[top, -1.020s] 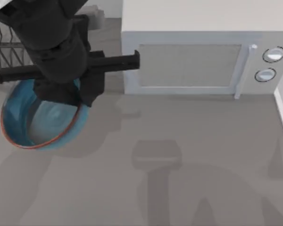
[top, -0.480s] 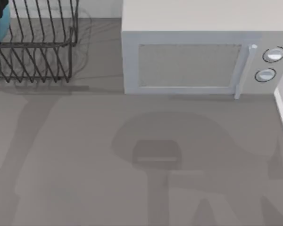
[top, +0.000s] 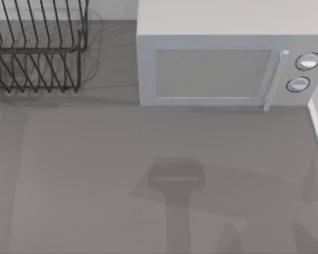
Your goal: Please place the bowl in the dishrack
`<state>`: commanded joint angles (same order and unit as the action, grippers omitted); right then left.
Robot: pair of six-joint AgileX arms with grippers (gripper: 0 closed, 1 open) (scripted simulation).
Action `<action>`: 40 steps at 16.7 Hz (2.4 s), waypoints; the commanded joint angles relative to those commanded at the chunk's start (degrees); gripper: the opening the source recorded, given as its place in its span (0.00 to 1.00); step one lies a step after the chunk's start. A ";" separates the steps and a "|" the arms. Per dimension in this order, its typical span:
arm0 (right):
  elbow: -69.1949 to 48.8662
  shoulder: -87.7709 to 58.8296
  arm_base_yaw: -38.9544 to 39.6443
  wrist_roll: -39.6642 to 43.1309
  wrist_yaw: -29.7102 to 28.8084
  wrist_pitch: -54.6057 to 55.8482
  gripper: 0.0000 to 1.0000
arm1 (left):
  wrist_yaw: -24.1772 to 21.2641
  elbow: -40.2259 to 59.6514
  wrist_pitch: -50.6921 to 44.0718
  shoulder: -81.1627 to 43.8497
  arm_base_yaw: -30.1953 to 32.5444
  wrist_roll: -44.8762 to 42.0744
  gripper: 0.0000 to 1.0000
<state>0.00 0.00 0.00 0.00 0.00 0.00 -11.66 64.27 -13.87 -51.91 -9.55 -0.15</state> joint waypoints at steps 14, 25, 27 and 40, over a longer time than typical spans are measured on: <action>0.00 0.00 0.00 0.00 0.00 0.00 1.00 | 1.11 -1.69 17.66 -15.15 1.20 -0.59 0.00; 0.00 0.00 0.00 0.00 0.00 0.00 1.00 | 5.39 -10.82 60.03 -47.57 5.51 -0.80 0.00; 0.00 0.00 0.00 0.00 0.00 0.00 1.00 | 5.61 -11.34 61.45 -48.67 5.72 -0.75 0.00; 0.00 0.00 0.00 0.00 0.00 0.00 1.00 | 5.61 -11.34 61.45 -48.67 5.72 -0.75 0.68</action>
<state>0.00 0.00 0.00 0.00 0.00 0.00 -6.05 52.93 47.58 -100.58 -3.82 -0.90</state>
